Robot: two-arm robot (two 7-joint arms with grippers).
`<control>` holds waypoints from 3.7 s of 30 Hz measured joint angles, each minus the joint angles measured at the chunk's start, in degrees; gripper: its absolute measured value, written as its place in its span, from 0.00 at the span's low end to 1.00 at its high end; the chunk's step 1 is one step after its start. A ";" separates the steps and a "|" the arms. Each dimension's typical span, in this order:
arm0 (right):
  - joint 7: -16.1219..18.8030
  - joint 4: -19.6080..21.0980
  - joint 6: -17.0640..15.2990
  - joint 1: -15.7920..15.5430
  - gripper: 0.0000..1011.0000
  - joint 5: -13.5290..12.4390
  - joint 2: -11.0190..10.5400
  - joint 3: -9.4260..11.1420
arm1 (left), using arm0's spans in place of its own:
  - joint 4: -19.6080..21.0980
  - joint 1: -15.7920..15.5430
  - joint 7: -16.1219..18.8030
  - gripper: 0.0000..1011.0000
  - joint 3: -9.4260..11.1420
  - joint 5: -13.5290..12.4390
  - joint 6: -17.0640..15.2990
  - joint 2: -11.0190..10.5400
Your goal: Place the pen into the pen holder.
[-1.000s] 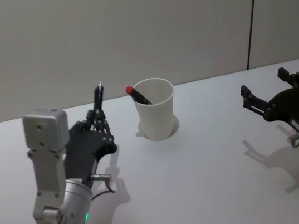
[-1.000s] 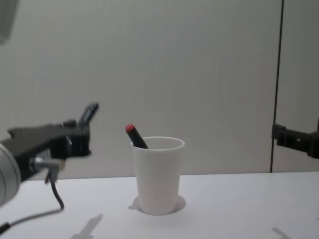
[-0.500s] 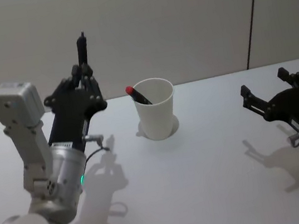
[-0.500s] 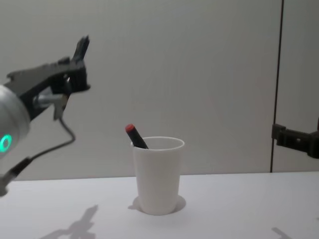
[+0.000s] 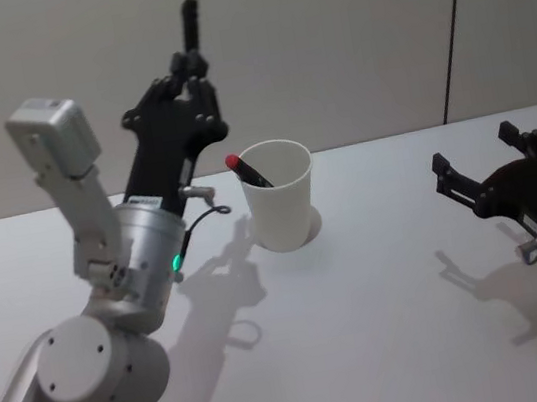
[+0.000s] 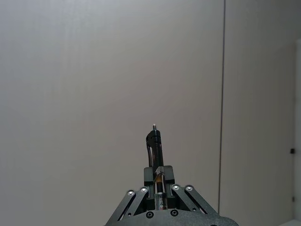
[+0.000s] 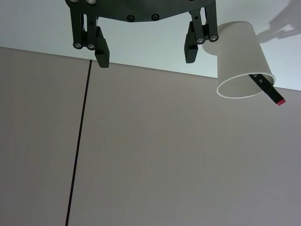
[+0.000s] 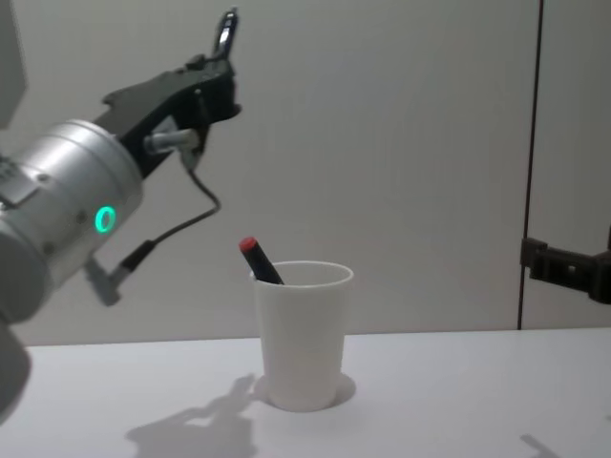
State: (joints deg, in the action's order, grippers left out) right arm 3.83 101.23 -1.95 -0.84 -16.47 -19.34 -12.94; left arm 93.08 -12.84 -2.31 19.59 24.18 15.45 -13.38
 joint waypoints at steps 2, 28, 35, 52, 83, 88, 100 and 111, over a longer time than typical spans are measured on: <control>0.00 0.00 0.00 0.00 0.99 0.00 0.00 0.00 | -1.60 -1.06 -2.42 0.12 0.07 0.45 0.37 0.74; 1.92 1.21 -0.46 0.43 0.99 -3.97 0.80 0.11 | -5.78 -2.89 -18.09 0.12 2.75 -1.20 -4.04 2.72; 3.81 2.82 -1.30 0.58 0.99 -8.35 1.31 0.26 | -5.68 -2.70 -19.32 0.12 3.06 -1.58 -4.70 2.70; 9.69 7.78 -4.71 0.62 0.99 -23.38 1.76 1.12 | -5.55 -2.53 -20.53 0.12 3.36 -1.94 -5.41 2.70; 5.13 6.41 -8.05 3.23 0.99 -27.92 1.44 2.09 | -5.54 -2.46 -20.88 0.12 3.44 -2.05 -5.61 2.70; 3.65 5.44 -9.13 4.35 0.99 -27.82 2.11 1.94 | -5.54 -2.47 -20.89 0.12 3.44 -2.05 -5.61 2.70; 2.79 4.54 -10.46 6.27 0.99 -32.62 3.69 1.98 | -5.55 -2.47 -20.90 0.12 3.44 -2.04 -5.60 2.70; 3.34 4.91 -11.95 7.03 0.99 -41.13 4.33 2.68 | -5.54 -2.47 -20.89 0.12 3.43 -2.04 -5.60 2.70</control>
State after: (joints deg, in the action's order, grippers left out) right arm 7.17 106.14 -13.90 6.19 -57.59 -15.01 -10.26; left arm 87.54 -15.31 -23.20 23.03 22.14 9.85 -10.68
